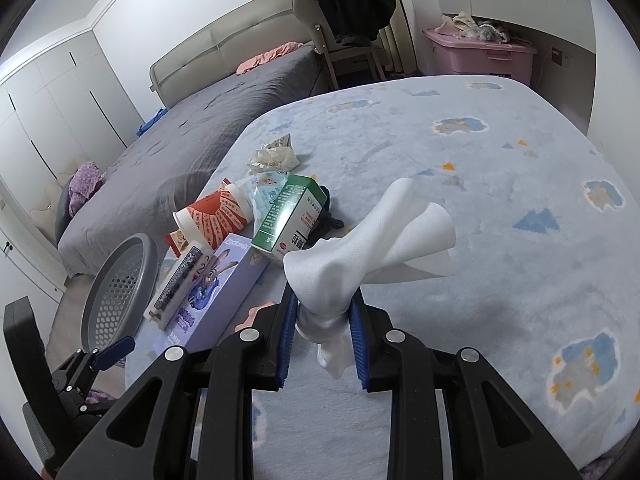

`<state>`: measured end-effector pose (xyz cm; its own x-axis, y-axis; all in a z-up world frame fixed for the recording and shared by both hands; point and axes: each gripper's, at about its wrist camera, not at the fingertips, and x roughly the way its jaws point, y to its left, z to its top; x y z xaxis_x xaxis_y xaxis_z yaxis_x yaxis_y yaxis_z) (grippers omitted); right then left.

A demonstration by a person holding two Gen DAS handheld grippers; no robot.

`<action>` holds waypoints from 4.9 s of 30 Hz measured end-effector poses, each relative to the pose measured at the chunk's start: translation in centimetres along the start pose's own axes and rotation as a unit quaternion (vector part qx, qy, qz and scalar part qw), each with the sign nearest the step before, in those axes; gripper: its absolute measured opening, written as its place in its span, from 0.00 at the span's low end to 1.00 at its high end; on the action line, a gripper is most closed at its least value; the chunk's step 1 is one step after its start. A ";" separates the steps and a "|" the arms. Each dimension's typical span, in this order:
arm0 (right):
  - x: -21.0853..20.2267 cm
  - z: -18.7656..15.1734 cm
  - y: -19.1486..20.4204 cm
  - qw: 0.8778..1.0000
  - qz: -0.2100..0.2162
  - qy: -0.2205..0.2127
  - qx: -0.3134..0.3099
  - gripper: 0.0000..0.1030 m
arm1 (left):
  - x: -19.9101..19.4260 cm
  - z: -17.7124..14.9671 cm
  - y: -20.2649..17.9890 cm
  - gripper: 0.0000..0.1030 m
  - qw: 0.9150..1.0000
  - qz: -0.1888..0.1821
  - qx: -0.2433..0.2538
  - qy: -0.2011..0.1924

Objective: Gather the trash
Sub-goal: 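Grasp the purple Zootopia toothpaste box with the left gripper while the right gripper holds the tissue, then carry the toothpaste box and tissue over the wastebasket and open both grippers, then move both grippers back from the wastebasket toward the table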

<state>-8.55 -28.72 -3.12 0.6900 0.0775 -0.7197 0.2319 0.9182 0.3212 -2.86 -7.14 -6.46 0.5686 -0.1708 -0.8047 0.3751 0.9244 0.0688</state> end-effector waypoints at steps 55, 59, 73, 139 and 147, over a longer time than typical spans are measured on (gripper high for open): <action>0.7 0.9 5.6 0.998 0.013 0.005 -0.055 0.24 | -1.3 5.0 3.5 0.42 0.998 -0.038 -0.033 -0.039; 1.7 1.5 8.8 0.996 0.029 0.009 -0.078 0.24 | -2.6 5.4 6.7 0.42 0.997 -0.017 -0.054 -0.057; 7.5 2.6 21.5 0.976 0.119 0.039 -0.178 0.24 | -1.4 2.6 17.5 0.42 0.983 0.096 -0.148 -0.050; 12.1 0.9 28.6 0.958 0.148 0.070 -0.236 0.40 | -0.5 -0.1 24.4 0.76 0.961 0.133 -0.242 -0.034; 10.9 0.8 27.3 0.963 0.137 0.059 -0.223 0.44 | -1.2 0.4 23.3 0.82 0.962 0.142 -0.228 -0.048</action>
<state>5.84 -3.14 -1.67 0.5947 0.3608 -0.7184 -0.2841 0.9303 0.2320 5.46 14.46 -3.70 0.6742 0.0997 -0.7318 -0.1521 0.9883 -0.0055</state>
